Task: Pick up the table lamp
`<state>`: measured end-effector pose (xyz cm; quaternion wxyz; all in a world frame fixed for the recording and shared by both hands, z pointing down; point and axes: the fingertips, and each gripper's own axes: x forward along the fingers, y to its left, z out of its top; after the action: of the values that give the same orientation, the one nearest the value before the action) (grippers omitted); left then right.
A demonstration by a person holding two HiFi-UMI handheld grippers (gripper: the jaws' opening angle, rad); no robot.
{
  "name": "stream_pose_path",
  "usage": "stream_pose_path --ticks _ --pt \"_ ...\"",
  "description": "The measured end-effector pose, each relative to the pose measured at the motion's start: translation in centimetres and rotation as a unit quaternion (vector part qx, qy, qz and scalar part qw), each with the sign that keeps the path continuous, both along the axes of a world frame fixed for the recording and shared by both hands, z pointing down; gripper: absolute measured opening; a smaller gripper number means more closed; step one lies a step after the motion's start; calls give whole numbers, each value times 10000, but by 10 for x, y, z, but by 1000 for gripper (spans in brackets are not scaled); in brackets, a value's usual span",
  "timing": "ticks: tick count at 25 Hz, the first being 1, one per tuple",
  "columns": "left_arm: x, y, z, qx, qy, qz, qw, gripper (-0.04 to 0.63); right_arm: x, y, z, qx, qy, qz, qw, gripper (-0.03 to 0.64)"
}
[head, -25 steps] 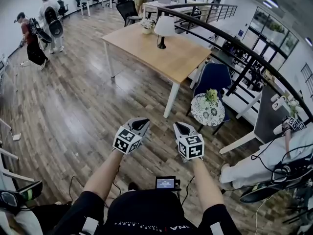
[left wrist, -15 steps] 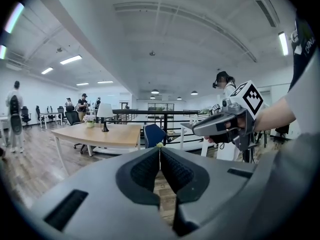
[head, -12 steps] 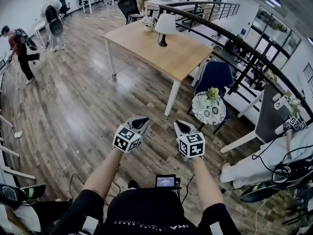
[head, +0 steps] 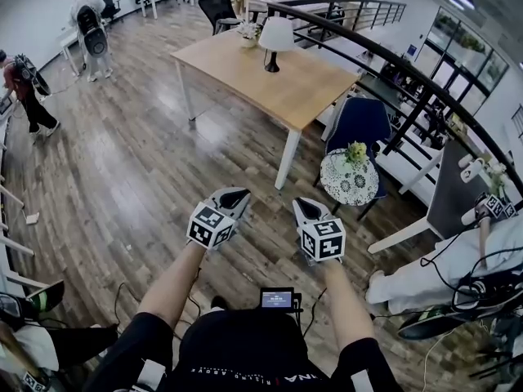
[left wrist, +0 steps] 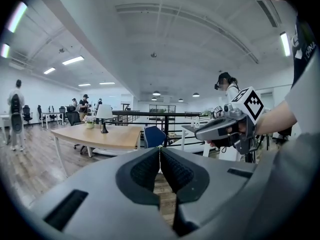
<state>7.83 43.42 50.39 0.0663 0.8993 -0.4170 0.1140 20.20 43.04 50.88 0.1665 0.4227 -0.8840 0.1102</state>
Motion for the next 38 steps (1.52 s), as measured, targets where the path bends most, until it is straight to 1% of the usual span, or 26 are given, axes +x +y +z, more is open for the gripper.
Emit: stream_pose_path --ticks 2,6,9,12,16,20,24,27,30,35,36,38 --pt "5 -2 6 -12 -87 -59 9999 18 8 -3 4 -4 -23 -26 10000 37" --pt "10 -2 17 -75 -142 -222 9996 18 17 -8 15 -50 6 -124 9999 37" --pt "5 -5 27 -163 -199 -282 9993 18 13 -15 24 -151 -30 -162 9997 37" --pt "-3 -19 30 -200 -187 -303 9992 18 5 -28 26 -204 -36 -197 9996 37" --pt "-17 -55 35 -217 -154 -260 9993 18 -8 -61 30 -223 5 -150 9996 37" --pt "-36 -102 43 -204 -113 -133 9996 18 -28 -107 36 -228 59 -33 9997 37" --pt "-65 -158 41 -227 -61 -7 9997 18 -59 -155 29 -174 233 -21 9996 37" --pt "-92 -197 40 -227 -66 72 9997 18 -80 -192 23 -108 342 131 9993 37" --pt "-114 -227 41 -194 -81 216 9995 18 -100 -222 21 -91 365 257 9990 37" --pt "-149 -269 41 -208 106 319 9992 18 -137 -258 26 0 548 267 9981 37" --pt "-152 -275 41 -205 92 363 9991 18 -142 -265 26 5 513 264 9983 37" --pt "-159 -287 38 -186 65 411 9990 18 -151 -276 21 -8 231 275 9994 37"
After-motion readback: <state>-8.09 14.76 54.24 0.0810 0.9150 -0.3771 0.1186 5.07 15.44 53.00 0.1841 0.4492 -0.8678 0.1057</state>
